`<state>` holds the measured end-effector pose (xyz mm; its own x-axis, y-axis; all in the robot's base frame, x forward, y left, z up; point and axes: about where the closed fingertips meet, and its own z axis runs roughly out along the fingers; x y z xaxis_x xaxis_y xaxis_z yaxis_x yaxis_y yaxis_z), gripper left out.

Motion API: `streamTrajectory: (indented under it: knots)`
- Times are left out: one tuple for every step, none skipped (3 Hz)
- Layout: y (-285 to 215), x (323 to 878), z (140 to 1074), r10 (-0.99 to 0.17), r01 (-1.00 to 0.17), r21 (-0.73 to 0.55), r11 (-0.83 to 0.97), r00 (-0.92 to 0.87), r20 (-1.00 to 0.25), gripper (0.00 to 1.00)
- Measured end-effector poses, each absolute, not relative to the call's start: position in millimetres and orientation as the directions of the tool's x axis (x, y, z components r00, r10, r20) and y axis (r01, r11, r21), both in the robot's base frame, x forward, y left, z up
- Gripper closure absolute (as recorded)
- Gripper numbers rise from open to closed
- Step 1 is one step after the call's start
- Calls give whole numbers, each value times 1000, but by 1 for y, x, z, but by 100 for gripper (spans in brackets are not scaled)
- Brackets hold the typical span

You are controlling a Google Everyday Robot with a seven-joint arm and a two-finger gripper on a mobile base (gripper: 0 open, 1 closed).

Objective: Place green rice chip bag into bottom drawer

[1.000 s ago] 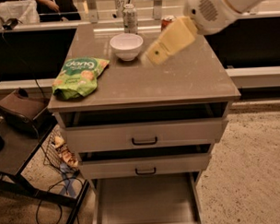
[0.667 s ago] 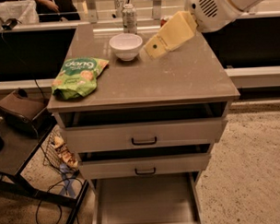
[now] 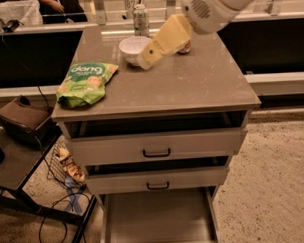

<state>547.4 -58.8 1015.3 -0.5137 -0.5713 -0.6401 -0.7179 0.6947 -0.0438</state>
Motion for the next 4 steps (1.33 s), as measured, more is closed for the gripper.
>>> streamTrajectory:
  knots:
    - [-21,602,978,-574,-666,-61,744,-589,-569,0]
    - [21,677,919,-512,-605,-16,796,-660,-550,0]
    - [53,701,905,-454,-599,69,798,-672,-585,0]
    - [98,692,921,-410,-607,158,779,-683,-604,0]
